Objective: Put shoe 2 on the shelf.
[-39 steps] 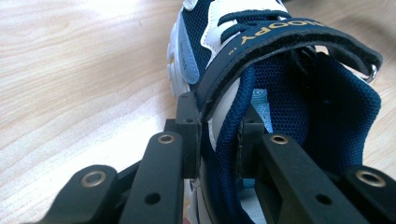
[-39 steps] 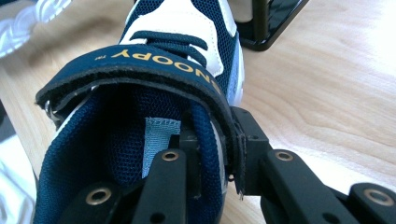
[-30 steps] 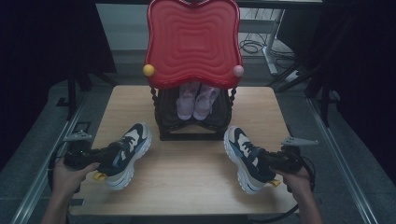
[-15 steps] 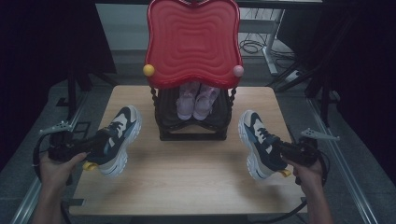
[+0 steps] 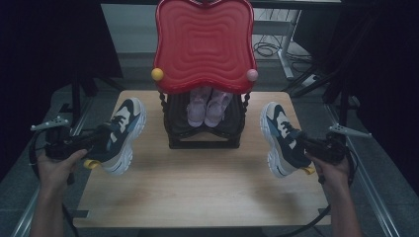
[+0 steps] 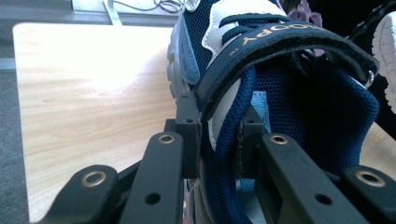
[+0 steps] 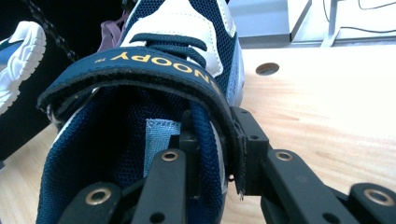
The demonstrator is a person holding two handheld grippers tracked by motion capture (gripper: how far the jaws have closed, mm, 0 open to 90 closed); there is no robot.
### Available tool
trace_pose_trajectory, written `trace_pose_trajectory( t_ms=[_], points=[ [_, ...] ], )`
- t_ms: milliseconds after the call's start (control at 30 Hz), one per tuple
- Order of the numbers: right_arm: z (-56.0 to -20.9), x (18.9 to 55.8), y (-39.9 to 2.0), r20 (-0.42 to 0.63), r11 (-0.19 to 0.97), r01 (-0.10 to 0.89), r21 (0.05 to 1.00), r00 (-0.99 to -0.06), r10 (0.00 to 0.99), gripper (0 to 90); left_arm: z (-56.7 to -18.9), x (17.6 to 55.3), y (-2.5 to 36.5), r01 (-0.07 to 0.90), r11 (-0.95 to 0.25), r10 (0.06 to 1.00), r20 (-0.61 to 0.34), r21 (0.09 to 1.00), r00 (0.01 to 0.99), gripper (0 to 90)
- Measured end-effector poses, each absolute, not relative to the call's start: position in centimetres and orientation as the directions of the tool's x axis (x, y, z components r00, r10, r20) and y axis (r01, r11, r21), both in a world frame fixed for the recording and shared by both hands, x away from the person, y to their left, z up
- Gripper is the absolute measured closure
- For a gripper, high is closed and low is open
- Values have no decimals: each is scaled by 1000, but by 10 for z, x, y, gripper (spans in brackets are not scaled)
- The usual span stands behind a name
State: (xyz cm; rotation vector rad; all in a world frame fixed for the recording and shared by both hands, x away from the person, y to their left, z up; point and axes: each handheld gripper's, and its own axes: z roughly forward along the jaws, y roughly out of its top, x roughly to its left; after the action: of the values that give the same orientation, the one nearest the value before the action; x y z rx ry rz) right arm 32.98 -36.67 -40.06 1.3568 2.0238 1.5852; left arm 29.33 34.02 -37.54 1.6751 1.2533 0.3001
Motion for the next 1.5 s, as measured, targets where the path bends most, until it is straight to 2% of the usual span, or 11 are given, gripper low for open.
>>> trace_pose_trajectory(
  t_ms=[300, 1033, 1500],
  points=[
    [-387, 339, -371, 365, -60, 500, 864, -541, 758, 762, -363, 304, 341, 564, 46, 823, -352, 824, 446, 766],
    [-356, 349, -370, 348, -82, 448, 890, -554, 757, 762, -335, 318, 344, 516, 79, 822, -348, 853, 451, 766],
    [-314, 362, -371, 336, -116, 389, 914, -563, 755, 762, -297, 332, 347, 460, 120, 800, -360, 880, 480, 766]
  ],
)
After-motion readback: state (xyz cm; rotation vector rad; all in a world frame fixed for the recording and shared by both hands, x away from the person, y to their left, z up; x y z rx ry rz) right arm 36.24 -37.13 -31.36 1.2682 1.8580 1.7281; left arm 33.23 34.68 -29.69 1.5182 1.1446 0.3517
